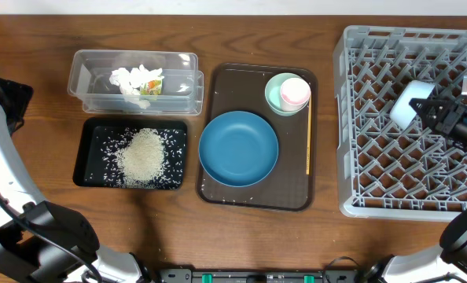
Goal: Sort waste into correct bins and load items into the dishwasher rack
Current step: 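Carry the bowl right and set it upside down in the rack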
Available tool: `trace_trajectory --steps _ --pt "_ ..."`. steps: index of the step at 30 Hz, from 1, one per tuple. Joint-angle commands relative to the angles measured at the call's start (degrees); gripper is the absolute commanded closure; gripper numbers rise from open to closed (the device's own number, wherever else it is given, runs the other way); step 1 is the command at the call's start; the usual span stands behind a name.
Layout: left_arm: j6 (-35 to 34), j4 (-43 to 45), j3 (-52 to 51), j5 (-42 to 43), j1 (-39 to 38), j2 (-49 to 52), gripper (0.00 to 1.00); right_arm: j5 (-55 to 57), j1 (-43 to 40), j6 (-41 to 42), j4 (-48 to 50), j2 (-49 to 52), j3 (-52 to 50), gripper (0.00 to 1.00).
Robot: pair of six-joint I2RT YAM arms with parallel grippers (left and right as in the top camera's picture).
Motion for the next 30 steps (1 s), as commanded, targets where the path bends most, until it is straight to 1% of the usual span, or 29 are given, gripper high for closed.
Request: trace_trajectory --steps 1,10,13,19,22,26,30 --pt "0.15 -0.15 0.13 -0.35 0.22 0.28 0.05 0.48 0.55 -1.31 0.61 0.26 -1.11 0.99" --pt "0.15 -0.15 0.13 -0.35 0.22 0.28 0.05 -0.61 0.52 -1.18 1.79 0.26 -2.14 0.99" --pt "0.15 -0.15 0.13 -0.35 0.22 0.28 0.05 1.05 0.48 1.77 1.77 0.26 -2.12 0.99" --pt "0.15 -0.15 0.13 -0.35 0.22 0.28 0.05 9.75 -0.61 8.96 0.98 0.07 -2.1 0.97" --pt "0.13 -0.15 0.13 -0.35 0.22 0.31 0.05 16.24 -0.76 12.11 0.76 -1.14 -2.12 0.95" --pt "0.15 -0.15 0.13 -0.35 0.22 0.28 0.05 24.5 -0.76 16.13 -0.17 -4.66 -2.12 0.88" --pt "0.15 -0.15 0.13 -0.35 0.22 0.28 0.05 30.27 -0.76 19.69 -1.27 -9.6 -2.1 0.82"
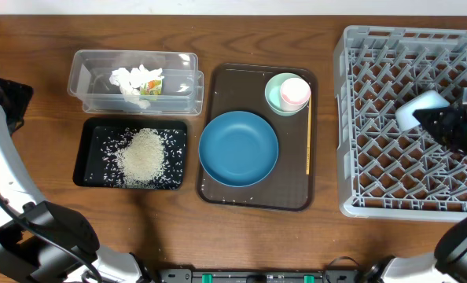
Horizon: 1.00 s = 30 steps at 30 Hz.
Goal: Sort waste into correct bins and load items into the dishwasher rack
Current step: 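Carry the bowl right and set it upside down in the rack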
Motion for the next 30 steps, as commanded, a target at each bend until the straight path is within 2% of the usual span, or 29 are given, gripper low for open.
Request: trace_trajectory --steps 1,6,18,22,23,24,25,26,28,30 --pt "0.15 -0.15 0.13 -0.35 0.22 0.28 0.05 11.32 -0.11 5.57 -0.79 -5.35 -0.35 0.81" --pt "0.15 -0.15 0.13 -0.33 0.22 0.28 0.05 17.29 -0.11 8.44 -3.34 -12.9 -0.35 0.62" --pt "0.13 -0.15 0.13 -0.35 0.22 0.28 0.05 16.63 2.29 8.85 -6.03 -25.81 -0.35 0.59" --pt "0.15 -0.15 0.13 -0.35 0.22 0.28 0.05 15.8 4.68 8.85 -4.09 -28.5 -0.37 0.29" --pt "0.13 -0.15 0.13 -0.35 0.22 0.28 0.05 16.63 5.14 8.81 -2.8 -28.79 -0.37 0.31" --pt "0.13 -0.15 0.13 -0.35 0.22 0.28 0.05 19.69 5.84 8.85 -1.2 -28.7 -0.37 0.4" --pt "0.15 -0.15 0.13 -0.35 0.22 0.28 0.05 23.17 6.43 9.44 -0.22 -28.33 -0.37 0.53" --pt "0.15 -0.15 0.13 -0.35 0.2 0.28 0.05 27.36 7.04 11.1 0.59 -27.8 -0.37 0.73" --pt "0.13 -0.15 0.13 -0.35 0.22 0.28 0.05 35.45 8.07 16.2 1.49 -26.23 -0.37 0.98" --pt "0.15 -0.15 0.13 -0.35 0.22 0.28 0.05 40.85 8.72 20.48 2.75 -23.71 -0.37 0.99"
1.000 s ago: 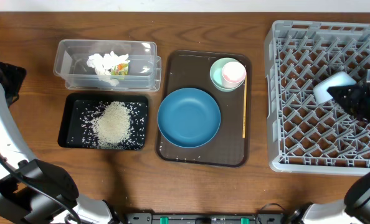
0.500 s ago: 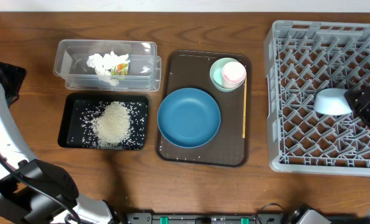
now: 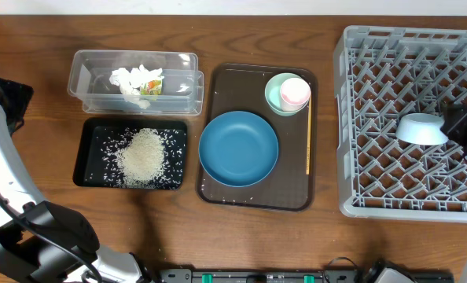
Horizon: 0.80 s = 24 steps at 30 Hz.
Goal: Sort waste into correct bins and load items into the dishwasher rack
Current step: 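Carry the bowl right and set it upside down in the rack, then release the bowl and lift the right gripper from the rack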
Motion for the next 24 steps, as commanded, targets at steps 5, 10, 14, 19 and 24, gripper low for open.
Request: trace_trajectory --steps 5,10,14,19,24 --pt "0.13 -0.15 0.13 -0.35 0.22 0.28 0.05 13.31 2.36 7.8 7.32 11.87 -0.11 0.99" --pt "0.15 -0.15 0.13 -0.35 0.22 0.28 0.05 13.38 3.67 6.51 12.35 19.78 -0.11 0.99" --pt "0.15 -0.15 0.13 -0.35 0.22 0.28 0.05 13.4 3.89 6.27 12.39 23.65 -0.11 0.99" --pt "0.13 -0.15 0.13 -0.35 0.22 0.28 0.05 15.17 3.89 5.51 9.16 24.48 -0.11 0.99" --pt "0.15 -0.15 0.13 -0.35 0.22 0.28 0.05 18.58 3.89 5.7 4.22 24.46 -0.11 0.99"
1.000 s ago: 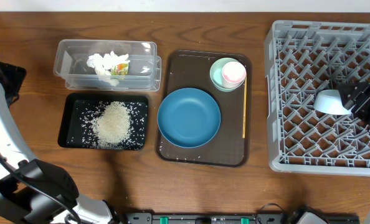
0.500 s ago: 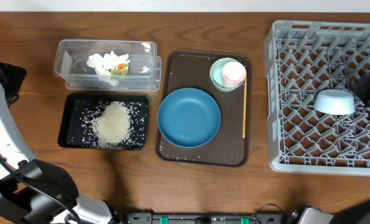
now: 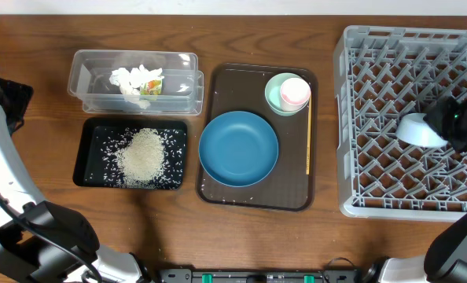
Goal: Sort waste into correct bins and load items into the dishwasher rack
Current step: 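Release the bowl and lift the right gripper from the rack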
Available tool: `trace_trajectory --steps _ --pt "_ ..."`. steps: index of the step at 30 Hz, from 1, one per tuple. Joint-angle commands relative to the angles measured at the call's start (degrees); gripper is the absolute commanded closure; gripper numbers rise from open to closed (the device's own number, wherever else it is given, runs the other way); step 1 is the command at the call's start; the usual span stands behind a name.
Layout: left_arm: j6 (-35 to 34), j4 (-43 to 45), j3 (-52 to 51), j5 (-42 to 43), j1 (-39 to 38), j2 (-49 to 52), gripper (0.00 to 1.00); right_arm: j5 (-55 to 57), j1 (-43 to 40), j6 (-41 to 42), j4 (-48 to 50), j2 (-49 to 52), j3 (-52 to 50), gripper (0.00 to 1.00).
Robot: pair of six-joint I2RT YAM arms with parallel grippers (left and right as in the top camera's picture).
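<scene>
A white bowl (image 3: 416, 130) stands on edge among the tines of the grey dishwasher rack (image 3: 375, 118), at its right middle. My right gripper (image 3: 446, 124) sits at the bowl's right rim, shut on it, and its dark head covers that side. On the brown tray (image 3: 218, 86) lie a blue plate (image 3: 238, 148), a mint bowl (image 3: 274, 94) with a pink cup (image 3: 295, 92) in it, and a chopstick (image 3: 309, 145). Only the left arm (image 3: 1, 165) shows, at the left edge; its gripper is out of view.
A clear bin (image 3: 84, 67) at the back left holds crumpled tissue and a wrapper. In front of it, a black tray (image 3: 88, 161) carries a heap of rice. The rack fills the right side of the table.
The right gripper has shifted slightly left and turned, so it covers more of the bowl's right rim. The bowl has barely moved. The left arm is unchanged.
The right gripper first held the white bowl over the rack's upper middle. Then the bowl was further right and tilted. Then it stood on edge lower in the rack, where it still is with the gripper at its rim.
</scene>
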Motion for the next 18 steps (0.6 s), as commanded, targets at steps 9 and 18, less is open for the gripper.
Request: trace_trajectory --steps 9,18 --pt "0.13 -0.15 0.13 -0.33 0.22 0.28 0.05 5.2 0.44 3.48 -8.15 -3.78 0.04 0.99" --pt "0.15 -0.15 0.13 -0.33 0.22 0.28 0.05 -10.71 3.13 2.95 -11.87 -18.97 0.04 0.86"
